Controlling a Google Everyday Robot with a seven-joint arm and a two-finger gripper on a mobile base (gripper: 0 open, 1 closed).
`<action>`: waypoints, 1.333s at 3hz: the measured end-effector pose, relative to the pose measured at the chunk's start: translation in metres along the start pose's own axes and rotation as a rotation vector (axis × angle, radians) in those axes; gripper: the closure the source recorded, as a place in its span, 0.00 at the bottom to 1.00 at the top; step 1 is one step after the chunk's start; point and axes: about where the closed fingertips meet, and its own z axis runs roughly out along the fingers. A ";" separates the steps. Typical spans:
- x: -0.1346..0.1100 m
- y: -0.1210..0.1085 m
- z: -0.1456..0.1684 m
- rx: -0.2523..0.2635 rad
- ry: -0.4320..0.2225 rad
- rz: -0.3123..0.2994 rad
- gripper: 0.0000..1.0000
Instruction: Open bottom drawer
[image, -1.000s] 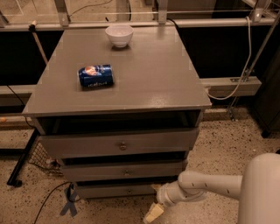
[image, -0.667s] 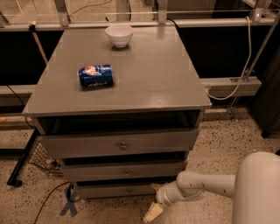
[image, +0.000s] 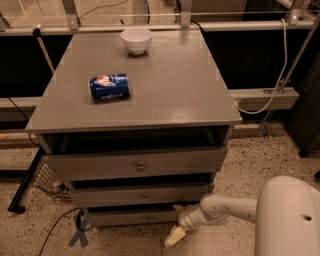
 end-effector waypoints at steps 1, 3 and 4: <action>0.004 -0.002 0.004 0.000 -0.002 -0.001 0.00; 0.012 -0.011 0.015 0.027 0.023 -0.040 0.00; 0.012 -0.012 0.021 0.048 0.047 -0.071 0.00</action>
Offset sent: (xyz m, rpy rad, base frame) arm 0.0097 -0.0085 -0.0173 -0.0412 -0.0362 0.0036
